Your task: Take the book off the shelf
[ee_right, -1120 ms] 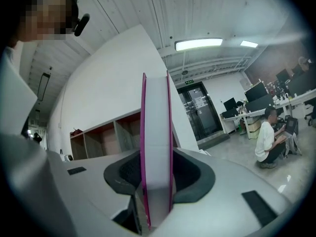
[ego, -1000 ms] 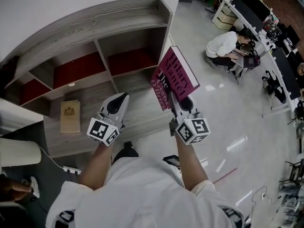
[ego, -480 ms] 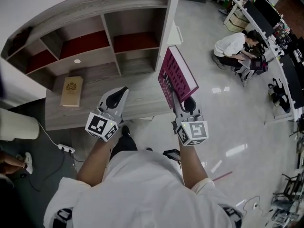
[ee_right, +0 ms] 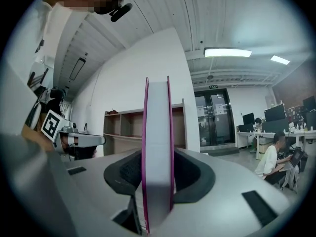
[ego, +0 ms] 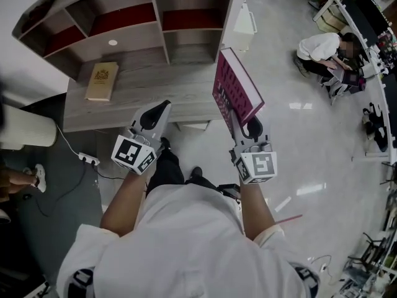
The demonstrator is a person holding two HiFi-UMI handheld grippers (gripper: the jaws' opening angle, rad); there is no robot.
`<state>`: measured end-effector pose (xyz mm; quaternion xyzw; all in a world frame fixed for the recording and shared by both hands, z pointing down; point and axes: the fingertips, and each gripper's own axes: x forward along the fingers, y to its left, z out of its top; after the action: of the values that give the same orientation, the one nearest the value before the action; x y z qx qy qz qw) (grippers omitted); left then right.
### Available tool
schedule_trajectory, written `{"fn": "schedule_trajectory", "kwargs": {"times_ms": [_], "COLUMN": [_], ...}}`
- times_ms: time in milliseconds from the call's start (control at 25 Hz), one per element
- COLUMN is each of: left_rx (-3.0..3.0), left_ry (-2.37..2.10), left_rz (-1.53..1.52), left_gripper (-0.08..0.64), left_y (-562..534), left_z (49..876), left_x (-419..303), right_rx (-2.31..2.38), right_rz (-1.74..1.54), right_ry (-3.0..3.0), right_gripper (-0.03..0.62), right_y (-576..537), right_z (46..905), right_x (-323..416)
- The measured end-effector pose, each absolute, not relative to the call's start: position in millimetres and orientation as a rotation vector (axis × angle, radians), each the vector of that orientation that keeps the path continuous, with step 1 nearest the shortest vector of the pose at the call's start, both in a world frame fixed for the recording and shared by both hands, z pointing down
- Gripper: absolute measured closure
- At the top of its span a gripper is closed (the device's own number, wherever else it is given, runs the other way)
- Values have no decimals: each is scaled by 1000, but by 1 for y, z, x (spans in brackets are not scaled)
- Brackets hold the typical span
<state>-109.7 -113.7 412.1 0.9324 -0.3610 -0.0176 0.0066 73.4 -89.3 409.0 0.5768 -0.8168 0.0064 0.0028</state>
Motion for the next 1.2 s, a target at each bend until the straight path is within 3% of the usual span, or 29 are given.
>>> {"fn": "schedule_trajectory", "kwargs": {"times_ms": [1200], "left_rx": [2901], "left_ry": [-1029], "left_rz": [82], "left_gripper": [543], "left_y": [-43], "left_z": [457], "left_x": [-90], "right_rx": [1781], "right_rz": [46], "right_ry": [-2497], "right_gripper": [443], "right_y": [-22], "right_z": [429], "right_x": [87]}}
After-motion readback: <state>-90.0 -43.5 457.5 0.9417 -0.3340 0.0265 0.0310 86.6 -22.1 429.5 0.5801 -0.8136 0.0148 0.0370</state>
